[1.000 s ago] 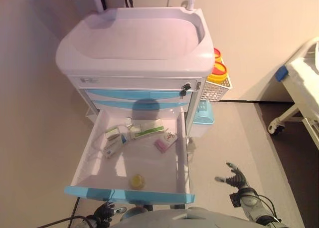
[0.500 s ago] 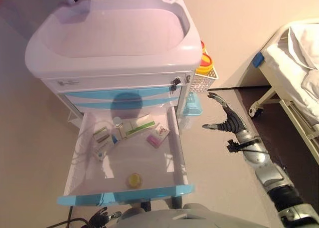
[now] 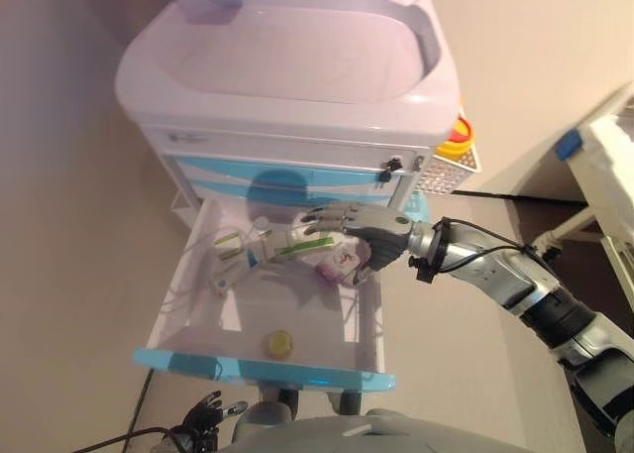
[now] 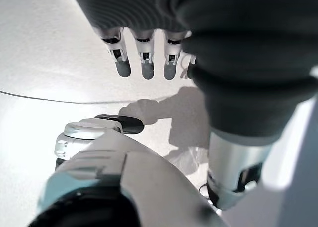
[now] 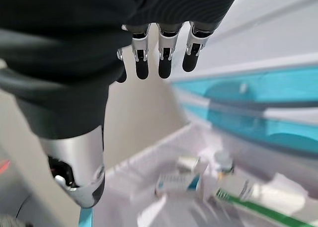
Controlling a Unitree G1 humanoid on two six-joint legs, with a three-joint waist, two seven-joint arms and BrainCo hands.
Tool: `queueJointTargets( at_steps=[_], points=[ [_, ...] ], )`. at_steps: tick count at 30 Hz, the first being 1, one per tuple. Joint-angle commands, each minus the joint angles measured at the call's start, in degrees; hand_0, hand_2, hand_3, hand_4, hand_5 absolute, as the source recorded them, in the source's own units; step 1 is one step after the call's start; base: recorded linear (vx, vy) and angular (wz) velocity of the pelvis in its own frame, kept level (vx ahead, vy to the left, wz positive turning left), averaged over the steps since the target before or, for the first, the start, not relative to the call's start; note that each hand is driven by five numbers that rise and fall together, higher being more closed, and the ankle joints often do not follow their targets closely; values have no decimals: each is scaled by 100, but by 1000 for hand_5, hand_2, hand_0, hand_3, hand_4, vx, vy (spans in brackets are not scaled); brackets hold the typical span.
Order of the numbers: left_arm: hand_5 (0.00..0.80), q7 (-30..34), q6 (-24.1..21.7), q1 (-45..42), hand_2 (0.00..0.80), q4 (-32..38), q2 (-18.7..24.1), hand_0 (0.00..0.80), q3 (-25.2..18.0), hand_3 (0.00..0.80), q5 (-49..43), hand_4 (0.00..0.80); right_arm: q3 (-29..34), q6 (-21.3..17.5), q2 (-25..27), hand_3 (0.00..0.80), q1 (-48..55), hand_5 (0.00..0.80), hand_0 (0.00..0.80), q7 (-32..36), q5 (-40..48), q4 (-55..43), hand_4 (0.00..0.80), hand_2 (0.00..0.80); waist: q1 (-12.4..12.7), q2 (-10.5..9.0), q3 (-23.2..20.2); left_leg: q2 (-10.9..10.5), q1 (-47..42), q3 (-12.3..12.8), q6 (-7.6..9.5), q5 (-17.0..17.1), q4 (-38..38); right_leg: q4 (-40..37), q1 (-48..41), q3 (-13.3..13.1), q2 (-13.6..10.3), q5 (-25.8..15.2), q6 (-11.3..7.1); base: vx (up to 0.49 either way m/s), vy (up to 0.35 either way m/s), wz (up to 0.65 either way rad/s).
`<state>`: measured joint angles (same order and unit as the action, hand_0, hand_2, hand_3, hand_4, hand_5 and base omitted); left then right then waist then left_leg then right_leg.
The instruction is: Open the drawer and pick up the medicine
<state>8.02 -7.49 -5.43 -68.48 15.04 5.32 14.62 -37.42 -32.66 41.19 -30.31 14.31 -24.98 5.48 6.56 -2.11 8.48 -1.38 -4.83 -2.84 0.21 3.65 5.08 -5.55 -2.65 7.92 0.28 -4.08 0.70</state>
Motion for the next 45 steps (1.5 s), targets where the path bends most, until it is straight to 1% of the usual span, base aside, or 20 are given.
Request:
queueJointTargets(
  at_steps=[1, 7, 9, 10, 14, 17, 19, 23, 28, 32, 36, 45],
  points=[
    [0, -23, -7, 164, 0, -145, 222, 0, 228, 0, 6, 0, -487, -280, -267, 0, -307, 0, 0, -208, -590, 296, 0, 0, 339, -223, -93, -299, 143, -317, 12, -506, -60, 71, -224, 184, -332, 286, -516, 16, -46, 40],
    [0, -29, 61, 175, 0, -9, 266, 0, 216, 0, -22, 0, -1079, -206, -728, 0, -434, 0, 0, -744, -1506, 1600, 0, 0, 735, -205, -26, -336, 248, -728, -49, -432, -96, 81, -311, 592, -344, 375, -452, 3, -48, 43],
    [0, -5, 53, 180, 0, -22, 274, 0, 205, 0, -66, 0, -1155, -221, -904, 0, -417, 0, 0, -999, -1774, 2040, 0, 0, 828, -198, -8, -348, 284, -842, -58, -405, -106, 87, -321, 683, -334, 395, -429, -17, -54, 33],
    [0, 15, 51, 183, 0, -35, 286, 0, 195, 0, -86, 0, -1204, -224, -1032, 0, -392, 0, 0, -1197, -1947, 2377, 0, 0, 913, -193, 8, -355, 311, -929, -65, -388, -112, 90, -331, 759, -326, 415, -414, -15, -59, 38],
    [0, 57, 49, 168, 0, -59, 311, 0, 171, 0, -173, 0, -1258, -335, -1321, 0, -286, 0, 0, -1673, -2510, 3066, 0, 0, 1073, -204, 38, -361, 355, -1131, -87, -339, -108, 104, -372, 929, -303, 468, -387, -8, -64, 37],
    [0, 69, 40, 139, 0, -72, 328, 0, 157, 0, -222, 0, -1316, -348, -1462, 0, -220, 0, 0, -1833, -2612, 3354, 0, 0, 1163, -223, 35, -352, 374, -1249, -113, -288, -85, 105, -410, 1029, -275, 503, -371, 6, -60, 32],
    [0, 63, 13, 101, 0, -70, 307, 0, 160, 0, -286, 0, -1316, -275, -1561, 0, -157, 0, 0, -1883, -2573, 3467, 0, 0, 1215, -225, 24, -341, 395, -1320, -142, -229, -61, 106, -433, 1096, -259, 523, -358, 18, -44, 18],
    [0, 74, -3, 102, 0, -54, 288, 0, 191, 0, -317, 0, -1299, -117, -1699, 0, -86, 0, 0, -2030, -2590, 3627, 0, 0, 1243, -214, 10, -333, 449, -1400, -176, -141, -32, 109, -440, 1173, -241, 545, -350, 7, -25, 13],
    [0, 70, -63, 124, 0, 1, 222, 0, 291, 0, -283, 0, -1252, 243, -1865, 0, 51, 0, 0, -2323, -2824, 3796, 0, 0, 1255, -148, 27, -325, 544, -1472, -207, -44, -23, 130, -400, 1245, -232, 558, -333, -7, -6, 9],
    [0, 79, -86, 154, 0, 38, 189, 0, 349, 0, -237, 0, -1215, 430, -1974, 0, 66, 0, 0, -2548, -3038, 3931, 0, 0, 1262, -91, 52, -332, 599, -1501, -214, -19, -44, 165, -355, 1276, -244, 561, -328, -8, 3, 4],
    [0, 74, -94, 165, 0, 46, 164, 0, 381, 0, -222, 0, -1247, 571, -2035, 0, 83, 0, 0, -2635, -3146, 3977, 0, 0, 1278, -45, 88, -318, 584, -1493, -223, -45, -55, 191, -364, 1270, -248, 590, -321, 0, 0, 0],
    [0, 102, -134, 184, 0, 41, 144, 0, 420, 0, -195, 0, -1319, 591, -2101, 0, 126, 0, 0, -2772, -3425, 4127, 0, 0, 1284, -6, 82, -347, 610, -1524, -207, -6, -51, 190, -363, 1288, -269, 572, -338, 0, 0, 0]
  ],
)
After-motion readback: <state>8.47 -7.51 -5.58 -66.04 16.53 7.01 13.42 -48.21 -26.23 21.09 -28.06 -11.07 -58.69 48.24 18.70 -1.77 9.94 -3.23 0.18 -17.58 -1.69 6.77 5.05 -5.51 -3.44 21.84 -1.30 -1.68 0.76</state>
